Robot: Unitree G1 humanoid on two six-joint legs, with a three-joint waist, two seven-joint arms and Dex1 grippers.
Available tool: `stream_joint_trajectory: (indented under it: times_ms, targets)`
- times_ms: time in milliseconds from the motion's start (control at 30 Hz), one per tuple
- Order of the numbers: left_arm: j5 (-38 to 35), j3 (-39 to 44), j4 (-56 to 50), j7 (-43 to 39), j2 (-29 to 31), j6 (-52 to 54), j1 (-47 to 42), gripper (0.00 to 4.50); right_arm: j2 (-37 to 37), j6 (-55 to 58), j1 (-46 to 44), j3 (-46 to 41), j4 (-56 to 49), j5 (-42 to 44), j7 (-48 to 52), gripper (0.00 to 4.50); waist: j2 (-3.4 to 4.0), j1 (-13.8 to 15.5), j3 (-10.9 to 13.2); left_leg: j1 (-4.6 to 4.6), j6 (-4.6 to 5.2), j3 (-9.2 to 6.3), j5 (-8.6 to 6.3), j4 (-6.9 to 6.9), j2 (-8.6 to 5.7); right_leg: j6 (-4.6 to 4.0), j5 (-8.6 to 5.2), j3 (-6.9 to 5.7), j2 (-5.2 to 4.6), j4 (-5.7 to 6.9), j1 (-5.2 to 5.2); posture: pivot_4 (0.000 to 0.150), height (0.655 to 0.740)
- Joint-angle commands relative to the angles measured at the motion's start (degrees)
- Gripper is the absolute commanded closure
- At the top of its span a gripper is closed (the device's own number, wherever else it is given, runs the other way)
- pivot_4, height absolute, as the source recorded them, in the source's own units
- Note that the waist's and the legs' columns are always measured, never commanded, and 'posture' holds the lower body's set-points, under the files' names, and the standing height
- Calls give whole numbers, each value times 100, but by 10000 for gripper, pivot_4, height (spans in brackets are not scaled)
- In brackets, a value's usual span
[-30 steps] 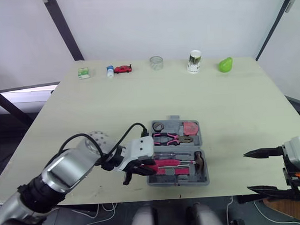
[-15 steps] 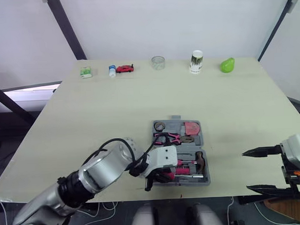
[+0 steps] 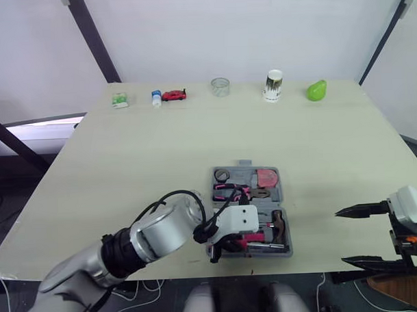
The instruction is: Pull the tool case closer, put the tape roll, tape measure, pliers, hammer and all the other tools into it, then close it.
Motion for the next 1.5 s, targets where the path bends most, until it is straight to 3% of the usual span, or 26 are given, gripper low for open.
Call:
stream_joint_trajectory:
  times_ms: [33, 1500]
  targets:
    - [68, -111, 52, 10, -136, -82, -104, 38929, -21, -10, 5, -158, -133, 56, -3, 0, 0, 0, 0, 0, 0, 0, 0, 0, 0, 0, 0, 0, 0, 0, 0, 1500, 7400]
    - [-143, -7, 45, 68, -700, 152, -118, 38929, 46, -118, 139, -128, -113, -63, 7, 0, 1, 9, -1, 0, 0, -8, 0, 7, -4, 1, 1, -3, -3, -1, 7, 1500, 7400]
